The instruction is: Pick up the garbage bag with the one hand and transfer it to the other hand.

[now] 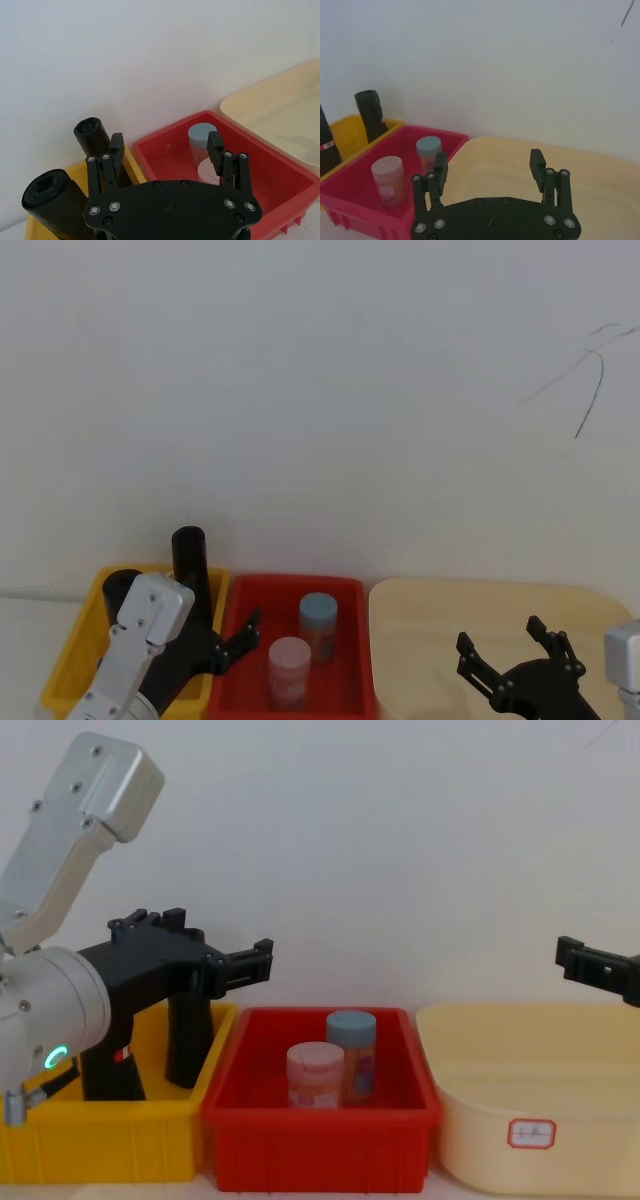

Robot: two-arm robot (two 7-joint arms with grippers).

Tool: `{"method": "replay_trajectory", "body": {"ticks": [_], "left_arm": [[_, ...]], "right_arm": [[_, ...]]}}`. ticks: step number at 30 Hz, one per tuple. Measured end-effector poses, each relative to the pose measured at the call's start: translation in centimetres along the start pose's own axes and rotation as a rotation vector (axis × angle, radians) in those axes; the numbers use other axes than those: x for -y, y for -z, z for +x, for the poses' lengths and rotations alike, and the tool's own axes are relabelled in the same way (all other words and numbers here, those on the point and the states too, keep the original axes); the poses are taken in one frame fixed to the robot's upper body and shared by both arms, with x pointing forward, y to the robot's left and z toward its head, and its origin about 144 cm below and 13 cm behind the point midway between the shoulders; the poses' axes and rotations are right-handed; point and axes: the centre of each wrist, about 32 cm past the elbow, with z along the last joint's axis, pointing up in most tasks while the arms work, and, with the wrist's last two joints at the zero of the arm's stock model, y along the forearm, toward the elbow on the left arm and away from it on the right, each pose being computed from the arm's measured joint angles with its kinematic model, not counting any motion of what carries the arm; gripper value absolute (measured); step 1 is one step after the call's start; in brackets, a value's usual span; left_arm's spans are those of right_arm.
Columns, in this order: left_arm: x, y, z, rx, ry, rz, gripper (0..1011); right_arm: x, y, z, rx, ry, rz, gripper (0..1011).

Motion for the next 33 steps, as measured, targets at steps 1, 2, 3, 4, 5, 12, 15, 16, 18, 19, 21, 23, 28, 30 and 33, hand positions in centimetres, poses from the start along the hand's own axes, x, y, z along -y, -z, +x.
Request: {"method": "replay_trajectory", "body": {"ticks": [1,2,3,4,5,12,15,16,18,19,21,23,28,30,33], "left_arm": [[0.0,0.0,0.0,0.000,0.000,0.000,1000],[0.0,0.0,0.0,0.000,0.000,0.000,1000],[0.0,0.0,0.0,0.002,0.002,-0.001,1000],[0.1,0.0,0.0,0.004,0.003,-0.001,1000],[0.1,0.0,0.0,0.005,0.005,-0.001,1000],[-0.3,0.2,0.5,0.030,0.040,0.007,1000],[-0.8,0.5,1.1,0.044,0.056,0.011,1000],[-1.1,0.6,1.5,0.050,0.063,0.015,1000],[-1.5,0.8,2.0,0.055,0.070,0.019,1000],[-1.9,1.1,2.4,0.059,0.076,0.024,1000],[-2.2,1.3,3.0,0.065,0.081,0.029,1000],[-2.7,1.5,3.7,0.072,0.086,0.034,1000],[-3.6,2.1,5.3,0.078,0.088,0.049,1000],[-3.9,2.3,6.0,0.079,0.088,0.056,1000],[-4.2,2.5,6.8,0.076,0.087,0.064,1000]], "right_arm": [[0.0,0.0,0.0,0.000,0.000,0.000,1000],[0.0,0.0,0.0,0.000,0.000,0.000,1000],[0.0,0.0,0.0,0.000,0.000,0.000,1000],[0.0,0.0,0.0,0.000,0.000,0.000,1000],[0.0,0.0,0.0,0.000,0.000,0.000,1000],[0.0,0.0,0.0,0.000,0.000,0.000,1000],[0.0,0.0,0.0,0.000,0.000,0.000,1000],[0.0,0.0,0.0,0.000,0.000,0.000,1000],[0.0,0.0,0.0,0.000,0.000,0.000,999],[0.0,0.0,0.0,0.000,0.000,0.000,1000],[0.0,0.0,0.0,0.000,0.000,0.000,1000],[0.0,0.0,0.0,0.000,0.000,0.000,999],[0.0,0.0,0.0,0.000,0.000,0.000,1000],[0.0,0.0,0.0,0.000,0.000,0.000,1000],[0.0,0.0,0.0,0.000,0.000,0.000,1000]]}}
